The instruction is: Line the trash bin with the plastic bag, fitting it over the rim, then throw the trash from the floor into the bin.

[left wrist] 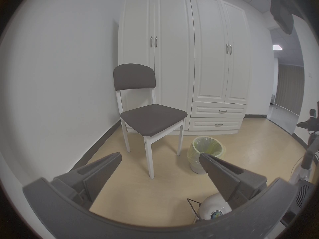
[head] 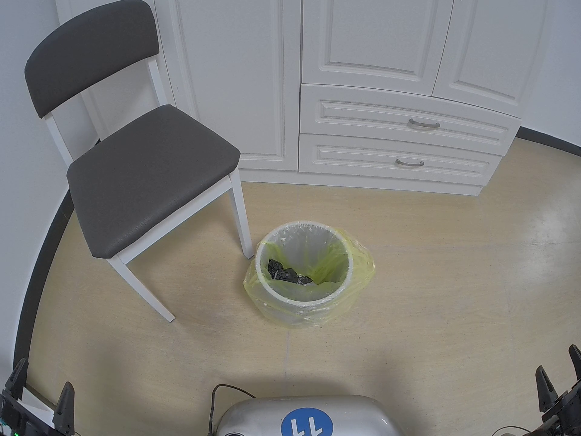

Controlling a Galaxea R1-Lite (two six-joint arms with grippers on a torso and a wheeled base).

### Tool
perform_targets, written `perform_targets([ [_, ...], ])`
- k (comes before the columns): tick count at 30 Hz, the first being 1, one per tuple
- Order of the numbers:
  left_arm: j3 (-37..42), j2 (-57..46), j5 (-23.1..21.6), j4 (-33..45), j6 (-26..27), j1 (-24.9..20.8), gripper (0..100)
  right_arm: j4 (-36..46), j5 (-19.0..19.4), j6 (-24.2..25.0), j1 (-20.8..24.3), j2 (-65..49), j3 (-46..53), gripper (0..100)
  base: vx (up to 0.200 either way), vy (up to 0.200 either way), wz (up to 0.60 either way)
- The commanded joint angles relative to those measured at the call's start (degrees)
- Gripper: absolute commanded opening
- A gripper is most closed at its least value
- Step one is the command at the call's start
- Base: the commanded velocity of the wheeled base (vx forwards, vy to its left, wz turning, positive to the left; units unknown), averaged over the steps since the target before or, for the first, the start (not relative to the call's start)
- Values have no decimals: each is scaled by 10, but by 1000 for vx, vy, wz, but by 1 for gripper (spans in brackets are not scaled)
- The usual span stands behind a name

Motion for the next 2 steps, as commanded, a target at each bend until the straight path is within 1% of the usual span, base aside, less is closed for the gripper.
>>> perform_targets([
  [1, 10, -9, 0, 0, 1, 0, 100, 0, 0, 0, 0, -8, 6, 100, 0, 0, 0],
  [2, 10, -9, 0, 0, 1, 0, 100, 0, 0, 0, 0, -8, 6, 100, 0, 0, 0],
])
